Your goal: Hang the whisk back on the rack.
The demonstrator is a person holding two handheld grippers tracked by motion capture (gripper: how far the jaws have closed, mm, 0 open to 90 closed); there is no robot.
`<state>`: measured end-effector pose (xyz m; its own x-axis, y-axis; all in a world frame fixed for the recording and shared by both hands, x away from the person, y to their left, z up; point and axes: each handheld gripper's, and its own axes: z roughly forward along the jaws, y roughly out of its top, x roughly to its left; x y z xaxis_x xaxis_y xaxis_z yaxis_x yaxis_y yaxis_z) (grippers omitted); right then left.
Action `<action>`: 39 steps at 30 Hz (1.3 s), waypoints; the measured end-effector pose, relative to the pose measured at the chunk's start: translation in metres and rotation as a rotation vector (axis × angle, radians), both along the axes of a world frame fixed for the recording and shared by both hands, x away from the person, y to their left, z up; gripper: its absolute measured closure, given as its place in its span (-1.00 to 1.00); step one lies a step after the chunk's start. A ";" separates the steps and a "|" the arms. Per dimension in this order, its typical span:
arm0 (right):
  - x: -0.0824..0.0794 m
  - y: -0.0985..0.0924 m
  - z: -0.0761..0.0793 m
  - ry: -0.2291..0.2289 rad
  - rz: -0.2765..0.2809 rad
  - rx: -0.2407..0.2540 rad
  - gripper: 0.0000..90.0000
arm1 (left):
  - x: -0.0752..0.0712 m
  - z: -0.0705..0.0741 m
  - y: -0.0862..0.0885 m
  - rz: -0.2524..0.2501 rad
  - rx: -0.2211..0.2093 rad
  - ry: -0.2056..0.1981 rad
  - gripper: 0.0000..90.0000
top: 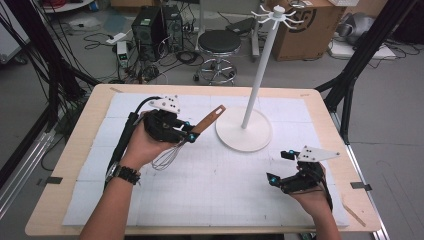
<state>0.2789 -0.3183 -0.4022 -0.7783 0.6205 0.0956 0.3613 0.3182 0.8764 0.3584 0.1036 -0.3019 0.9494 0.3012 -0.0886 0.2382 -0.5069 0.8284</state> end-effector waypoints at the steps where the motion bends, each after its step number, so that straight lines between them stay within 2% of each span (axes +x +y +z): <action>1: 0.000 0.000 0.000 0.000 0.000 0.000 -0.99 | 0.002 0.003 -0.001 -0.004 -0.019 0.002 0.59; 8: 0.000 -0.002 0.000 0.003 -0.001 0.007 -0.99 | 0.010 0.021 -0.010 -0.031 -0.100 0.005 0.59; 13: -0.001 -0.003 0.001 0.000 0.003 0.012 -0.99 | 0.014 0.037 -0.020 -0.044 -0.101 -0.013 0.59; 17: -0.001 -0.003 0.001 0.002 0.004 0.010 -0.99 | 0.020 0.054 -0.029 -0.067 -0.142 -0.020 0.59; 19: -0.001 -0.003 0.001 0.000 0.004 0.011 -0.99 | 0.021 0.057 -0.030 -0.071 -0.154 -0.019 0.59; 28: -0.002 -0.004 0.002 -0.006 0.007 0.016 -0.99 | 0.032 0.084 -0.042 -0.118 -0.182 -0.031 0.59; 34: -0.002 -0.005 0.003 -0.010 0.005 0.018 -0.99 | 0.043 0.100 -0.048 -0.129 -0.222 -0.033 0.59; 36: -0.002 -0.005 0.003 -0.011 0.006 0.017 -0.99 | 0.046 0.105 -0.051 -0.130 -0.227 -0.031 0.59; 39: -0.001 -0.005 0.003 -0.012 0.004 0.021 -0.99 | 0.052 0.114 -0.056 -0.130 -0.209 -0.041 0.59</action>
<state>0.2775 -0.3233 -0.3994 -0.7816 0.6157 0.0994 0.3500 0.3010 0.8871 0.4106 0.0473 -0.1880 0.9830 0.1555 -0.0972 0.1465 -0.3474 0.9262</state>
